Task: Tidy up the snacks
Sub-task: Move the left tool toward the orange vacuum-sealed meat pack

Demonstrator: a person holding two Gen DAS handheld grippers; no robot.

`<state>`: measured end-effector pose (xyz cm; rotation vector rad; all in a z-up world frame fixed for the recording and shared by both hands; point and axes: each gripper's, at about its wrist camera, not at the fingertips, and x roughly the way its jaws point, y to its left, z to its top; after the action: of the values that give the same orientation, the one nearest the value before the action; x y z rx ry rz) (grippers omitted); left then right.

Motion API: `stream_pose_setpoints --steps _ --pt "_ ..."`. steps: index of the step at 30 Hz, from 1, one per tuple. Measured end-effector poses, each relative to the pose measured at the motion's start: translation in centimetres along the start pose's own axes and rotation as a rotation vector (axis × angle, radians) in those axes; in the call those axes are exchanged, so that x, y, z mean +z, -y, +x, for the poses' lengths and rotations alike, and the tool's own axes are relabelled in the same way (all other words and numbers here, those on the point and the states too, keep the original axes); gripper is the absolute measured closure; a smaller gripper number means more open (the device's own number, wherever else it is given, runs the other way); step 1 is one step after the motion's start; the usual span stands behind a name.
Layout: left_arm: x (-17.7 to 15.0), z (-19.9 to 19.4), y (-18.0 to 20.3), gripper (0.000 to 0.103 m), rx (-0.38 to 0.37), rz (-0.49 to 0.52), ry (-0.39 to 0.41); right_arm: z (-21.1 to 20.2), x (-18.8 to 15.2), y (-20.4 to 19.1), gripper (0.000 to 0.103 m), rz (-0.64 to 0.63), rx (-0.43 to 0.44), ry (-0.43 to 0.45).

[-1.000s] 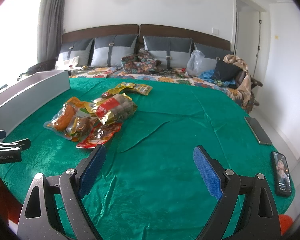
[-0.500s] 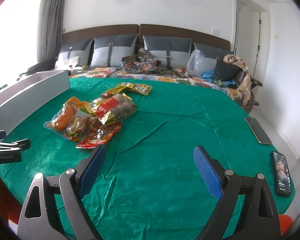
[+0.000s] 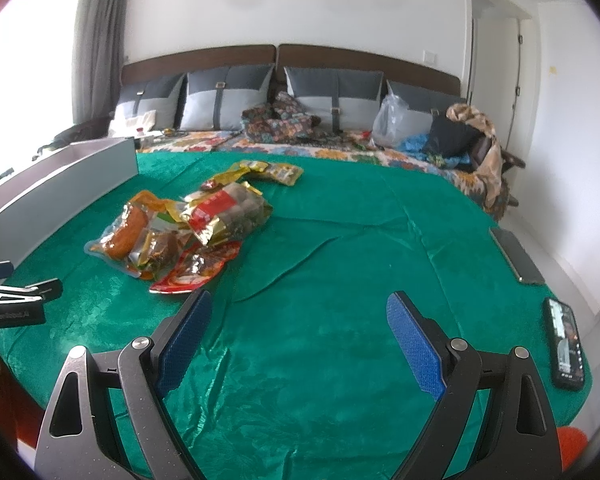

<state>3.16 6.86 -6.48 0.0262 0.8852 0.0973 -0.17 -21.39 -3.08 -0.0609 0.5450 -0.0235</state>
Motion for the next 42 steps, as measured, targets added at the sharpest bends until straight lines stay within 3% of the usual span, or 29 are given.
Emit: stream_pose_setpoints --steps 11,20,30,42 --pt "0.9 5.1 -1.4 0.0 -0.057 -0.036 -0.142 4.8 -0.6 6.1 0.012 0.176 -0.097 -0.226" --pt "1.6 5.6 -1.8 0.0 -0.068 -0.02 -0.122 12.6 -0.9 10.0 0.011 0.195 -0.109 -0.434" --pt "1.9 5.9 -1.7 0.0 -0.073 -0.018 -0.117 15.8 0.7 10.9 0.01 0.184 -0.093 -0.367" --pt "2.1 6.0 -1.7 0.0 -0.074 -0.017 -0.127 16.2 1.1 10.8 0.01 0.188 -0.091 -0.371"
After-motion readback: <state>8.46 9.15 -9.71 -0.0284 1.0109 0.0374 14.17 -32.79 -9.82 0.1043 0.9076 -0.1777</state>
